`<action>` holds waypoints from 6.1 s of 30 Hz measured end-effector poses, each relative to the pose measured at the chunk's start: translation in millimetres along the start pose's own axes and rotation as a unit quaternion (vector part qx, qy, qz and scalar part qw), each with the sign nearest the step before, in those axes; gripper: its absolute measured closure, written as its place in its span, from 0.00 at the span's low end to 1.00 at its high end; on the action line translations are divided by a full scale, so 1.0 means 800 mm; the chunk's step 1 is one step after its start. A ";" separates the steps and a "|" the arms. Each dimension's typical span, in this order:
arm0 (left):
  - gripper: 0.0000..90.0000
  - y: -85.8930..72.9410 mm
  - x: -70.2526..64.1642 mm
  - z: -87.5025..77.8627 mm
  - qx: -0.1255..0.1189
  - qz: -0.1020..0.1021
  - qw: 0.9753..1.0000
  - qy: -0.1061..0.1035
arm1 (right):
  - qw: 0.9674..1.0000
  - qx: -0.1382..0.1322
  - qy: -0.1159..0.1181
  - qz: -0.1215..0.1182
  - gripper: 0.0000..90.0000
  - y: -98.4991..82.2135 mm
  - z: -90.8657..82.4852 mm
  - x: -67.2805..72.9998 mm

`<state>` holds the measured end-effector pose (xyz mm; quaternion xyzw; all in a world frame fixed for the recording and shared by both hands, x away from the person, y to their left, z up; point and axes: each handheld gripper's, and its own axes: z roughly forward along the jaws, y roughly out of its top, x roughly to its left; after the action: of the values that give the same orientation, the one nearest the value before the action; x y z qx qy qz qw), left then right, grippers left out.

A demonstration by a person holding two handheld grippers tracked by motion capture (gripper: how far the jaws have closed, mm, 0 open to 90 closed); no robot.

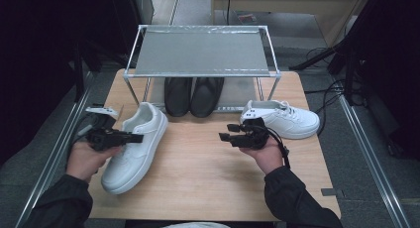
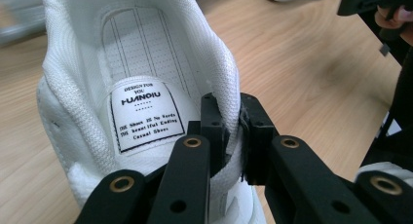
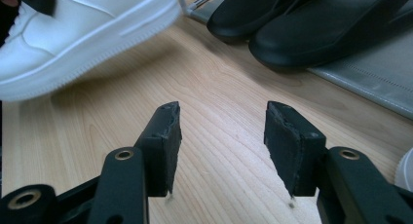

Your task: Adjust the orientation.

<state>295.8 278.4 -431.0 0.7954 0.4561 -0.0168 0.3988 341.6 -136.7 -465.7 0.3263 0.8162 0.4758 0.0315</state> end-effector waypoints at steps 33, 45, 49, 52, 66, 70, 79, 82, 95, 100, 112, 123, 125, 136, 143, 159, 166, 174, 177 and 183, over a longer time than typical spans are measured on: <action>0.90 0.033 -0.101 0.168 0.062 0.107 0.987 -0.103 | 1.000 -0.012 -0.014 0.018 0.54 -0.018 -0.025 0.006; 0.82 0.037 -0.106 0.149 0.041 0.113 0.988 -0.093 | 1.000 -0.005 -0.012 0.015 0.54 -0.027 -0.034 0.013; 0.87 0.034 -0.110 0.127 0.018 0.119 0.990 -0.077 | 1.000 -0.005 -0.012 0.016 0.54 -0.027 -0.033 0.012; 0.96 0.027 -0.112 0.112 0.011 0.114 0.991 -0.075 | 1.000 -0.002 -0.008 0.016 0.58 -0.026 -0.032 0.013; 1.00 -0.029 -0.127 0.102 0.013 0.091 0.995 -0.048 | 0.999 0.028 0.031 0.003 1.00 -0.007 -0.007 0.016; 1.00 -0.042 -0.132 0.116 0.026 0.083 0.994 -0.059 | 0.998 0.042 0.036 -0.008 1.00 -0.002 0.011 0.017; 1.00 -0.053 -0.128 0.135 0.035 0.079 0.995 -0.046 | 0.997 0.068 0.041 -0.026 1.00 0.002 0.038 0.021; 1.00 -0.051 -0.127 0.135 0.039 0.082 0.995 -0.041 | 0.996 0.069 0.038 -0.033 1.00 0.002 0.037 0.022; 1.00 -0.044 -0.090 0.122 0.030 0.049 0.998 -0.026 | 0.994 0.094 0.051 -0.021 1.00 -0.006 0.026 0.033; 1.00 -0.039 -0.077 0.119 0.025 0.041 0.999 -0.018 | 0.993 0.097 0.055 -0.024 1.00 -0.008 0.027 0.040; 1.00 -0.026 -0.054 0.118 0.022 0.033 0.999 -0.012 | 0.990 0.113 0.072 -0.039 1.00 -0.012 0.030 0.063; 1.00 -0.020 -0.053 0.119 0.022 0.050 0.999 0.007 | 0.989 0.112 0.085 -0.049 1.00 -0.011 0.027 0.066; 1.00 -0.019 -0.049 0.119 0.023 0.045 0.999 0.001 | 0.988 0.113 0.089 -0.052 1.00 -0.011 0.029 0.070; 1.00 -0.013 -0.042 0.121 0.013 0.050 0.999 0.003 | 0.990 0.109 0.079 -0.032 1.00 -0.011 0.031 0.078; 1.00 -0.020 -0.052 0.104 0.003 0.041 0.999 0.002 | 0.994 0.082 0.063 -0.036 1.00 -0.003 0.010 0.060; 1.00 -0.044 -0.062 0.135 0.029 0.034 0.999 -0.009 | 0.995 0.098 0.026 -0.019 1.00 0.001 0.027 0.013; 1.00 -0.040 -0.058 0.134 0.035 0.035 0.999 -0.008 | 0.994 0.101 0.026 -0.022 1.00 -0.001 0.028 0.019; 1.00 -0.035 -0.043 0.129 0.028 0.014 0.999 0.005 | 0.993 0.105 0.047 -0.027 1.00 -0.005 0.032 0.035; 1.00 -0.032 -0.037 0.128 0.029 0.006 1.000 0.004 | 0.992 0.107 0.057 -0.027 1.00 -0.008 0.034 0.042; 0.99 -0.026 -0.034 0.126 0.040 0.008 0.999 0.012 | 0.992 0.107 0.056 -0.031 1.00 -0.011 0.037 0.057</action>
<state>298.4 198.8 -502.2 0.8146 0.4530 -0.0222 0.3615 312.4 -92.0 -476.8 0.2755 0.8724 0.4022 -0.0343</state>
